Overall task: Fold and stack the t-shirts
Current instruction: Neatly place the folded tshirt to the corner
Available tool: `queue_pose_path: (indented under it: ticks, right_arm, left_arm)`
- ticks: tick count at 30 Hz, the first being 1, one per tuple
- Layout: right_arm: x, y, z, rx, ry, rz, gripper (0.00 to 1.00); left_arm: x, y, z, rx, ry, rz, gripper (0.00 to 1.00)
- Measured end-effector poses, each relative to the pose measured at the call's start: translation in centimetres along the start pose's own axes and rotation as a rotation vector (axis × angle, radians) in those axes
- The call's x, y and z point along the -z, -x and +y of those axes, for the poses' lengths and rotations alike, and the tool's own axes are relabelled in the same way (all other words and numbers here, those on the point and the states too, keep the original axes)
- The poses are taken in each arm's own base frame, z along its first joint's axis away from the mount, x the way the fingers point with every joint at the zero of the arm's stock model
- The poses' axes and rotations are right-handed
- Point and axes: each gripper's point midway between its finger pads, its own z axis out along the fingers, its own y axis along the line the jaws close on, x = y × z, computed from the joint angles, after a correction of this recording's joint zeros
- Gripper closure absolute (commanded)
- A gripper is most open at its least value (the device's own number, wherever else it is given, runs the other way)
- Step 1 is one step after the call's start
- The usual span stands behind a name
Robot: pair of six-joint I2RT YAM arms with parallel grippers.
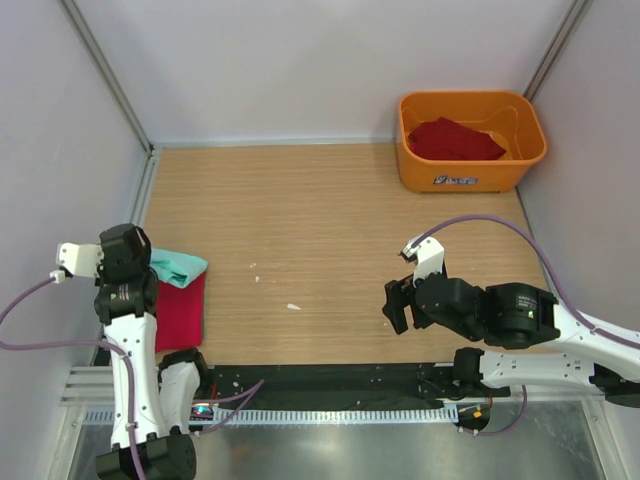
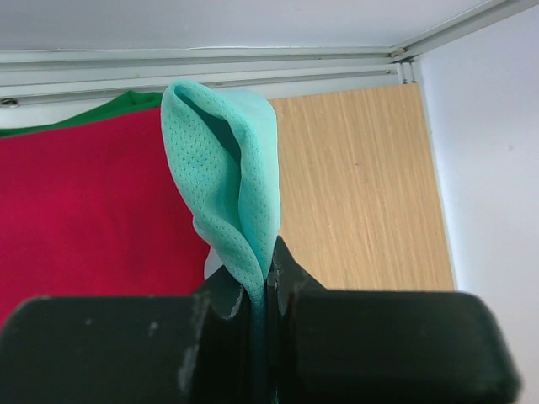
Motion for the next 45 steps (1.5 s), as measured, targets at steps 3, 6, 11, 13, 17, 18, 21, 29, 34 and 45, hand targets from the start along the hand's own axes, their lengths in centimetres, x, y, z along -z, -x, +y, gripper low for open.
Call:
queue_pose_path:
  ticks: [3, 6, 11, 13, 17, 18, 21, 29, 34, 45]
  right_arm:
    - [0.0, 0.0, 0.0, 0.001, 0.001, -0.001, 0.19]
    - [-0.1, 0.0, 0.0, 0.005, 0.001, 0.0, 0.19]
    - [-0.1, 0.0, 0.0, 0.014, 0.001, -0.001, 0.19]
    - [-0.1, 0.0, 0.0, 0.018, 0.001, -0.001, 0.19]
    - [-0.1, 0.0, -0.1, 0.024, 0.0, -0.001, 0.19]
    - [-0.1, 0.0, -0.1, 0.027, 0.0, -0.001, 0.19]
    - [-0.1, 0.0, -0.1, 0.034, 0.0, -0.001, 0.18]
    - [-0.1, 0.0, -0.1, 0.045, 0.0, 0.0, 0.18]
    - [-0.2, -0.1, -0.1, 0.047, -0.002, 0.003, 0.18]
    - [-0.2, -0.1, 0.0, 0.048, 0.001, 0.006, 0.18]
  left_arm:
    - [0.2, -0.3, 1.2, -0.008, 0.032, 0.004, 1.0]
    - [0.3, -0.4, 2.6, -0.026, 0.072, -0.001, 1.0]
    - [0.3, -0.7, 4.2, -0.048, 0.117, -0.007, 1.0]
    - [0.2, -0.9, 4.6, -0.056, 0.131, -0.008, 1.0]
    - [-0.1, -1.4, 5.4, -0.072, 0.154, -0.007, 1.0]
    - [-0.2, -1.5, 5.6, -0.077, 0.158, -0.005, 1.0]
    - [-0.4, -1.7, 6.1, -0.1, 0.172, -0.001, 1.0]
    - [-0.4, -1.4, 7.1, -0.133, 0.201, -0.016, 0.98]
    - [0.1, -1.2, 9.3, -0.124, 0.283, -0.029, 0.34]
    - [2.7, -2.1, 14.2, 0.037, 0.547, -0.019, 0.0]
